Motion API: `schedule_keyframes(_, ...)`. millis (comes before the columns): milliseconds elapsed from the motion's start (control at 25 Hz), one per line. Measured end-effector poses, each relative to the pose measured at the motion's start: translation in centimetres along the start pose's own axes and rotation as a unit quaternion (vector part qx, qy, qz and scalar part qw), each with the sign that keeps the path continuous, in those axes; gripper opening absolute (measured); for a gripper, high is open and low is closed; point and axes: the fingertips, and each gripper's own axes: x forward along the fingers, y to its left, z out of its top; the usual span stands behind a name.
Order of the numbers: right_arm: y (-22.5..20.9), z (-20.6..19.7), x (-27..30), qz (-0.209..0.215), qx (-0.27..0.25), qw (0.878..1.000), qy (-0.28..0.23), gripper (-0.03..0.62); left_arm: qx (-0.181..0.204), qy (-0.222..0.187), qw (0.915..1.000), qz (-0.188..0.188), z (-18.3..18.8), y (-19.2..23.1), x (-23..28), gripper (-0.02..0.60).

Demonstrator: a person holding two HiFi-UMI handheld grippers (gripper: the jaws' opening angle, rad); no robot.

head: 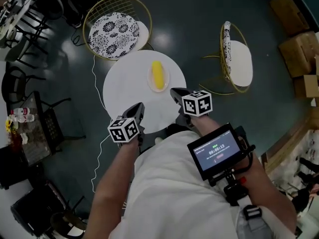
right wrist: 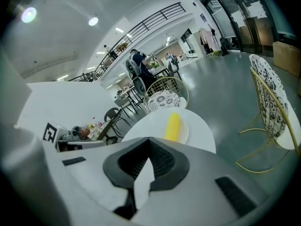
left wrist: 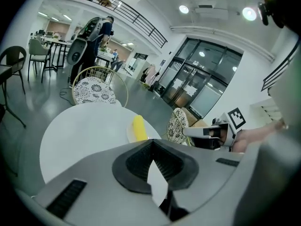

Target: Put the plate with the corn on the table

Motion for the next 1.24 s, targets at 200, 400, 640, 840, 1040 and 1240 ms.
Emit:
schedule_keyframes(200, 2.3, -0.4, -5.4, 0.014, -0.016, 1.000, -0.020, 0.008, 0.019, -0.018, 0.9996, -0.014, -0.8, -4.6, -2.9, 0.006)
schedule_keyframes(400, 4.1, 0.2, -5.8, 0.028, -0.024, 0.999, -0.038, 0.006, 0.031, -0.028, 0.9988, -0.027, -0.4, -4.7, -4.1, 0.006)
schedule_keyframes(640, 5.9, -0.4, -6.1, 0.055, -0.029, 0.996, -0.058, 0.007, 0.040, -0.039, 0.9976, -0.041, -1.1, -4.8, -4.9, 0.006)
schedule_keyframes(840, 6.2, -1.8, -6.8, 0.062, -0.022, 0.996, -0.067, 0.008, 0.046, -0.043, 0.9967, -0.050, -1.7, -5.2, -5.1, 0.006)
schedule_keyframes(1040, 5.7, -2.9, -6.9, 0.064, -0.015, 0.995, -0.077, 0.006, 0.055, -0.042, 0.9960, -0.057, -2.3, -5.5, -4.6, 0.006)
schedule_keyframes(1240, 5.9, -3.2, -7.5, 0.064, -0.010, 0.995, -0.082, 0.007, 0.057, -0.038, 0.9960, -0.058, -2.3, -6.1, -4.6, 0.006)
